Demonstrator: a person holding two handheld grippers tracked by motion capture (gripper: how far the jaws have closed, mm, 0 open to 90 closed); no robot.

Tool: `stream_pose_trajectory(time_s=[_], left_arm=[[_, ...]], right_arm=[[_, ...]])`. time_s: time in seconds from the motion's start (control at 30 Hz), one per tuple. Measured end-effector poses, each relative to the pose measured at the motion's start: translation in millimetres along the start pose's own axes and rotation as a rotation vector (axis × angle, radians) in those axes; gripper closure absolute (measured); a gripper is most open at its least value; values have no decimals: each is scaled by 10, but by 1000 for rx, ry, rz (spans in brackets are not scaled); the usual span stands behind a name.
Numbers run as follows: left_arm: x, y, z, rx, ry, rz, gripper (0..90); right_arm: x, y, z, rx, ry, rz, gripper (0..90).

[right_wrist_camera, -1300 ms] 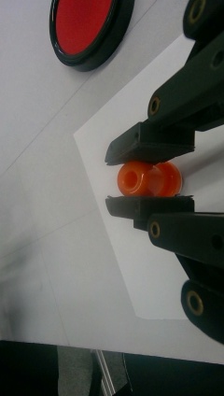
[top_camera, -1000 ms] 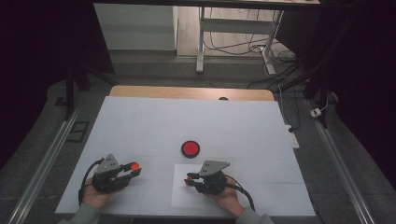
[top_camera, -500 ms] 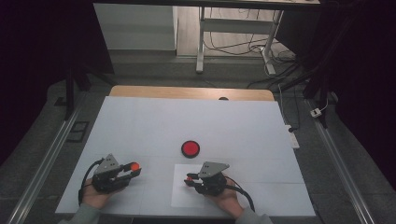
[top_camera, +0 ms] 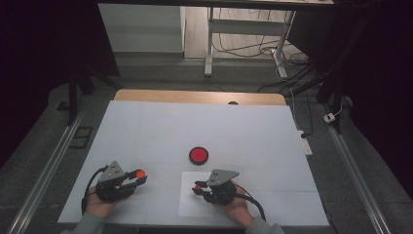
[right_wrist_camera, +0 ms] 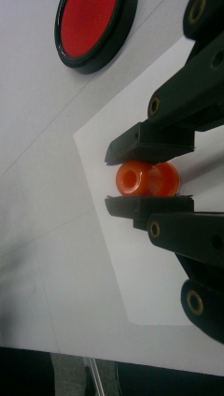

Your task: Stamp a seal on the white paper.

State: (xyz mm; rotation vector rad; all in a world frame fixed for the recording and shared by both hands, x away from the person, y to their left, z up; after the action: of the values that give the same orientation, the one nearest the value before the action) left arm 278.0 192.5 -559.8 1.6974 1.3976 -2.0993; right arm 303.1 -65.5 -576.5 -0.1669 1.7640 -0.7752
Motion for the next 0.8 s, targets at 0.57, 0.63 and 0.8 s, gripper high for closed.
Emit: stream_pose_trajectory(time_s=[0.57, 0.63, 0.8], left_arm=[[-7, -22, -15, -6, -6, 7, 650], [-8, -36, -31, -13, -7, 12, 650], [4, -22, -35, -14, -8, 7, 650]], right_arm=[[-1, 5, -1, 3, 4, -2, 728], [-2, 5, -3, 6, 2, -2, 728], [-3, 4, -3, 9, 2, -4, 727]])
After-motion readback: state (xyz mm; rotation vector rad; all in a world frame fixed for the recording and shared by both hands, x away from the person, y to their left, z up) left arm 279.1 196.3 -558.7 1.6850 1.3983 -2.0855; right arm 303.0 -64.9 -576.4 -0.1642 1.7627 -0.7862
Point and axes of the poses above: each handheld gripper's, and its own axes: y roughly forward along the jaws, x roughly out of its underside, z roughly to its right, the point moved 7 cm from there along y, roughly forward along the jaws, and after that the axes turned 10 degrees about y, right-handed, at the moved point
